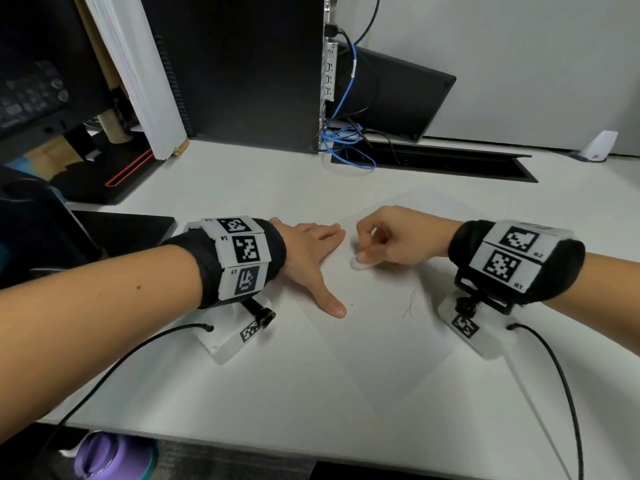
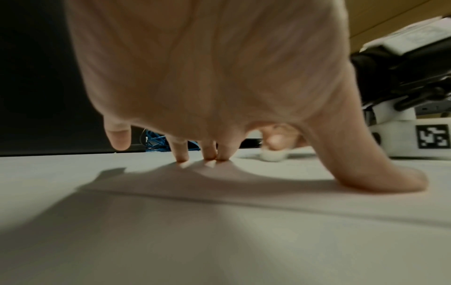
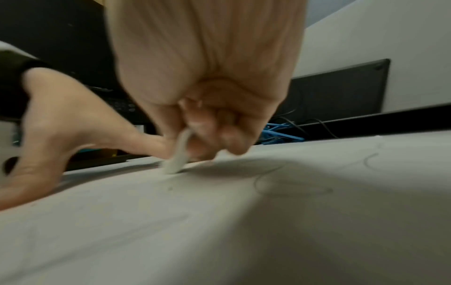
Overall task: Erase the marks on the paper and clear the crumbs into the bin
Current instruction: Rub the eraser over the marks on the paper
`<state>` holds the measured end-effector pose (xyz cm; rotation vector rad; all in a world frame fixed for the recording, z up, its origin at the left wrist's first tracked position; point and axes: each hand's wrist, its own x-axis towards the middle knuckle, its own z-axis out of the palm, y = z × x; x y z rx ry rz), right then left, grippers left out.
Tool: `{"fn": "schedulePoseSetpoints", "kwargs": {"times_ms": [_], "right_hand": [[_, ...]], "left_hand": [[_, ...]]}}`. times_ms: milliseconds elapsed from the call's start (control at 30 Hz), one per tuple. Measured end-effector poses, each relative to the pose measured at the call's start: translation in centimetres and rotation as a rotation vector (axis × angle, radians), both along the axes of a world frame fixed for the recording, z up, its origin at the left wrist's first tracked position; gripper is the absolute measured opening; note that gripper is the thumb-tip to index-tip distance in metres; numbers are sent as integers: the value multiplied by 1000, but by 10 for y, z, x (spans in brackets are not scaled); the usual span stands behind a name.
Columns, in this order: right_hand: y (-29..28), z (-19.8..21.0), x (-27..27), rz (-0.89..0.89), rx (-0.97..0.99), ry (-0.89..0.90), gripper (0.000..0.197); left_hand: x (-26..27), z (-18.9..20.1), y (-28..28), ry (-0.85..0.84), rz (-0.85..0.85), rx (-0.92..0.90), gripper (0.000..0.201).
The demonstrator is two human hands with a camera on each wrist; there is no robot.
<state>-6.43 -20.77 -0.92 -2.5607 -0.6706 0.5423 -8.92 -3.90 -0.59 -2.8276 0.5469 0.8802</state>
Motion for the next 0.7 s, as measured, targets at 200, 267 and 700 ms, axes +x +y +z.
{"fn": "schedulePoseSetpoints", "kwargs": {"times_ms": [200, 267, 700], "right_hand": [[-13, 0, -5, 7, -26, 37, 29], [-17, 2, -5, 16, -46, -23, 32], [-53, -1, -16, -160, 161, 54, 20]], "left_hand": [[0, 1, -2, -4, -7, 18, 121], [1, 1, -3, -12, -7, 26, 121], [19, 8, -12, -52, -68, 2, 111]]}}
